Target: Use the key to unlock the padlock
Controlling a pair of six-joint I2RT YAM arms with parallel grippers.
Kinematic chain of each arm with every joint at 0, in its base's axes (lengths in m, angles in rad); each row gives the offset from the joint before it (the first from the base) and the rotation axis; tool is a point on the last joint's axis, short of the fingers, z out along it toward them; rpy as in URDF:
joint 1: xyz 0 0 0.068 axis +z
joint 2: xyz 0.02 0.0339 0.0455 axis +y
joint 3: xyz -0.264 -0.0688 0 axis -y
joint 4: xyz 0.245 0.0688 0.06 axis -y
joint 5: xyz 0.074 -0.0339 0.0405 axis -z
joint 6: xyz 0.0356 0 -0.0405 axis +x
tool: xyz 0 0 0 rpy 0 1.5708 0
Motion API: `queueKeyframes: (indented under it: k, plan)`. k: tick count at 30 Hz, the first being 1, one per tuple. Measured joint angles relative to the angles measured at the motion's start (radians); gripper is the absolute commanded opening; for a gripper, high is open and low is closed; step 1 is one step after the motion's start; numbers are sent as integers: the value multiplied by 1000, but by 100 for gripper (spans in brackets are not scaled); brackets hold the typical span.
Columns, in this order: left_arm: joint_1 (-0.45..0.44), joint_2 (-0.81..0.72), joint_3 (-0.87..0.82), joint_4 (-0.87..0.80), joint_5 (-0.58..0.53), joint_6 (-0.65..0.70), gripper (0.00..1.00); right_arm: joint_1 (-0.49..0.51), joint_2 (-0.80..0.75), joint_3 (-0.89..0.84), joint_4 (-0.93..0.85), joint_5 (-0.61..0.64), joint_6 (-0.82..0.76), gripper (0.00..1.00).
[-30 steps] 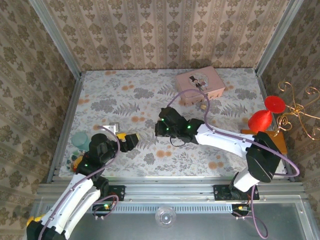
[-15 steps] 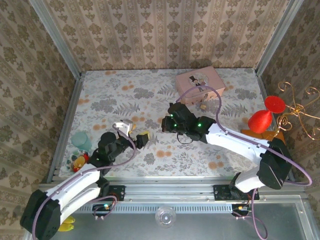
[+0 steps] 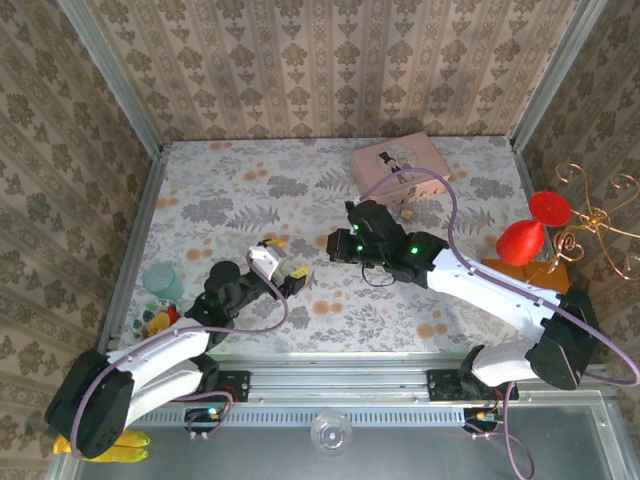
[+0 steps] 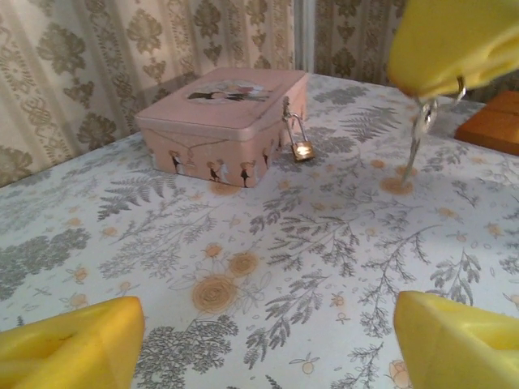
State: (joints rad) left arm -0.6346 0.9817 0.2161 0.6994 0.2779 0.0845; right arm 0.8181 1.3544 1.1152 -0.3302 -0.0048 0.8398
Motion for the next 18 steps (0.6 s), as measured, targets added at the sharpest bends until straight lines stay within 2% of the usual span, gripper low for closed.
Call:
queueKeyframes:
  k: [9, 18]
  plan:
    - [-12, 53, 0, 106, 109, 69, 62, 36, -2, 0, 3, -48, -3, 0]
    - [-21, 52, 0, 121, 236, 77, 48, 57, -2, 0, 50, -80, -3, 0]
